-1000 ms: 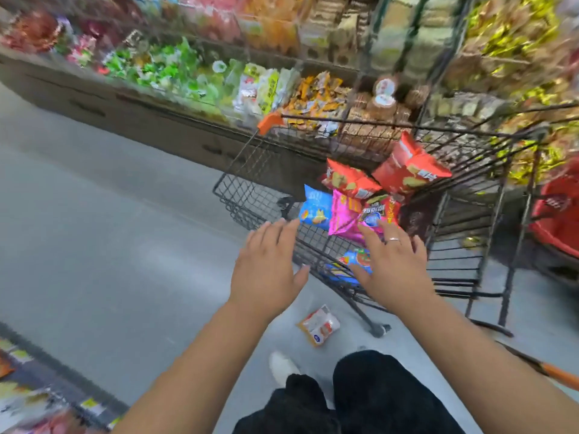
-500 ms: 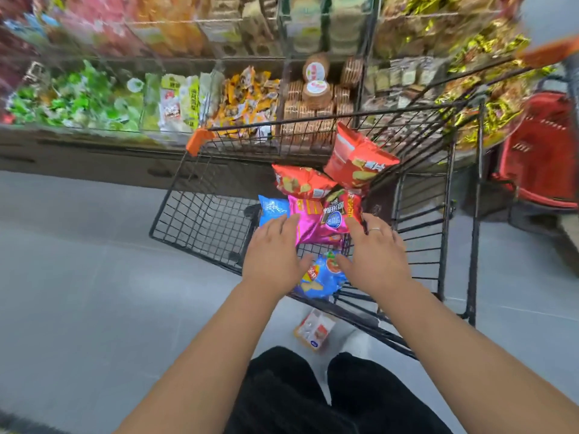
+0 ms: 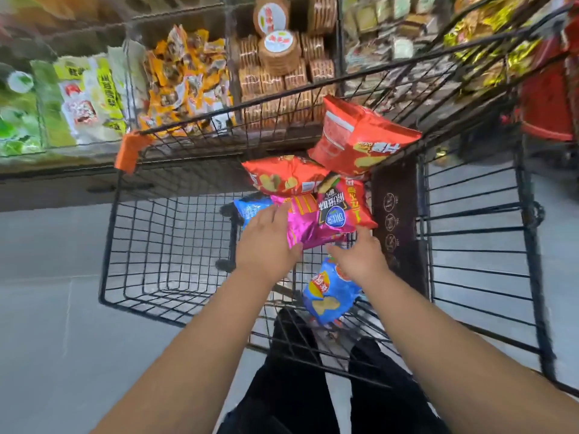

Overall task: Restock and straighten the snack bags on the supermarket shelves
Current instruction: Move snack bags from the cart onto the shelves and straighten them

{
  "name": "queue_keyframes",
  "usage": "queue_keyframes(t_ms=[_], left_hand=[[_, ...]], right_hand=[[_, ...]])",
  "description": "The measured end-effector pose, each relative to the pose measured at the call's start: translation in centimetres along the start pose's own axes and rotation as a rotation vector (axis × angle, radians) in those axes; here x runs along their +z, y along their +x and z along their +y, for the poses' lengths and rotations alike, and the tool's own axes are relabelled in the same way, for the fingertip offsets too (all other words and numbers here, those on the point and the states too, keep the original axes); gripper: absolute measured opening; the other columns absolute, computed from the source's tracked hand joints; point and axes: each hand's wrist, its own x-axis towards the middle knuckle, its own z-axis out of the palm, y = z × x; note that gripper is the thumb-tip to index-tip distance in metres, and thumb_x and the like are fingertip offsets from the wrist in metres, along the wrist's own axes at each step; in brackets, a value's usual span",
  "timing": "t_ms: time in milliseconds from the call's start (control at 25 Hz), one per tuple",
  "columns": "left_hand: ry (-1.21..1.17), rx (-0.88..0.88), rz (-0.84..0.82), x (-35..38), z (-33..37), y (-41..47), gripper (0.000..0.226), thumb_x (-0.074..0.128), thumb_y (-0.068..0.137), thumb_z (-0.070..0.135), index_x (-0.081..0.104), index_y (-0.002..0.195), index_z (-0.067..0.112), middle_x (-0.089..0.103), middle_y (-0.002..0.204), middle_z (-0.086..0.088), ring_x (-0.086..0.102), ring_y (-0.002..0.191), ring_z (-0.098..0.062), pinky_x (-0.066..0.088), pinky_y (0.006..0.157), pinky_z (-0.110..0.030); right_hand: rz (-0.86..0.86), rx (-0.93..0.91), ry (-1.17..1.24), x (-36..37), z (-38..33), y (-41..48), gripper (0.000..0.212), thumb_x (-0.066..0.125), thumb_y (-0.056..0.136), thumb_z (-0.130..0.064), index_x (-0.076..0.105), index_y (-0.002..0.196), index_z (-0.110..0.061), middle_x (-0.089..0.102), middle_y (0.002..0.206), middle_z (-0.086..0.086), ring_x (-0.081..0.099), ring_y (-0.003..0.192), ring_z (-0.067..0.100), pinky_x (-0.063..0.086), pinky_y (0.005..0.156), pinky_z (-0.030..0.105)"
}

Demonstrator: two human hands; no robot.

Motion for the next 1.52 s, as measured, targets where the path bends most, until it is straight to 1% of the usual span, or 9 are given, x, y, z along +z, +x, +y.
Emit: queue_keyframes(t_ms=[160,320,520,680,840,1120,1240,1360,1520], left_hand=[[0.073,0.118,-0.054,2.4,-2.5,5.4,0.077,0.062,0.090,0.037,0.024,0.153,0.014,0.033,0.155,-0.008,0.028,0.143,-0.025,0.019,0.114,-0.032],[0.039,0.197,-0.085,5.7,-5.1,8.8,0.076,0.063,0.090,0.036,0.027,0.152,0.013,0.034,0.155,-0.009,0.029,0.143,-0.025,0.018,0.116,-0.033],[-0.039,0.235,-0.064,8.3,-7.5,10.0,0.076,0.073,0.082,0.029,0.038,0.147,0.011,0.046,0.146,-0.011,0.039,0.136,-0.028,0.024,0.113,-0.032],[-0.124,0.237,-0.053,8.5,-8.2,10.2,0.076,0.077,0.079,0.024,0.040,0.145,0.010,0.051,0.139,-0.013,0.043,0.130,-0.030,0.027,0.109,-0.031],[-0.199,0.224,-0.043,6.7,-7.2,10.0,0.076,0.075,0.082,0.025,0.038,0.147,0.014,0.044,0.147,-0.006,0.037,0.137,-0.023,0.024,0.111,-0.026],[-0.191,0.378,-0.069,3.3,-5.4,9.0,0.095,0.084,0.072,0.038,0.033,0.149,0.017,0.035,0.154,-0.007,0.030,0.142,-0.022,0.021,0.118,-0.033],[-0.114,0.495,-0.099,2.4,-5.8,8.6,0.108,0.087,0.064,0.046,0.030,0.151,0.019,0.030,0.158,-0.006,0.025,0.146,-0.024,0.014,0.121,-0.034],[0.011,0.460,-0.366,2.4,-6.1,8.1,0.114,0.086,0.059,0.054,0.027,0.153,0.025,0.035,0.155,0.001,0.029,0.144,-0.019,0.017,0.114,-0.022],[-0.233,0.142,-0.648,5.1,-8.3,7.0,0.085,0.087,0.066,0.045,0.046,0.139,0.031,0.062,0.121,0.011,0.061,0.111,-0.011,0.047,0.094,-0.022]], right_hand=[[0.068,0.260,0.398,3.0,-0.9,5.3,0.061,0.078,0.079,-0.036,0.055,0.125,-0.003,0.060,0.109,0.000,0.060,0.109,0.025,0.045,0.087,0.029],[0.311,0.408,0.893,6.8,0.2,12.7,0.136,0.083,0.009,-0.072,0.045,0.129,-0.019,0.066,0.104,0.002,0.066,0.091,0.023,0.054,0.084,0.039],[0.512,0.252,1.278,8.7,0.8,16.2,0.105,0.091,0.031,-0.043,0.047,0.125,-0.030,0.071,0.108,-0.003,0.070,0.097,0.018,0.051,0.096,0.046],[0.587,0.313,1.178,8.4,0.3,14.7,0.063,0.088,0.066,-0.022,0.057,0.121,-0.019,0.069,0.106,-0.004,0.068,0.097,0.015,0.050,0.097,0.036],[0.527,0.335,1.098,7.6,1.4,11.2,0.060,0.087,0.059,-0.027,0.065,0.113,-0.019,0.073,0.102,-0.001,0.071,0.092,0.019,0.054,0.092,0.042],[0.134,0.292,0.959,4.3,1.4,4.7,0.031,0.077,0.077,-0.004,0.068,0.107,-0.008,0.074,0.097,0.012,0.072,0.088,0.030,0.056,0.087,0.051],[-0.087,0.050,0.563,3.2,0.9,3.9,0.039,0.078,0.072,0.001,0.066,0.108,-0.011,0.074,0.096,0.007,0.071,0.090,0.025,0.054,0.092,0.046],[-0.291,-0.153,0.047,2.7,0.2,4.0,0.049,0.083,0.069,-0.004,0.061,0.110,-0.017,0.069,0.089,-0.007,0.065,0.089,0.013,0.048,0.085,0.025],[-0.344,-0.191,-0.014,4.0,0.0,4.7,0.054,0.084,0.068,-0.008,0.059,0.114,-0.020,0.070,0.093,-0.005,0.067,0.090,0.016,0.051,0.090,0.032]])
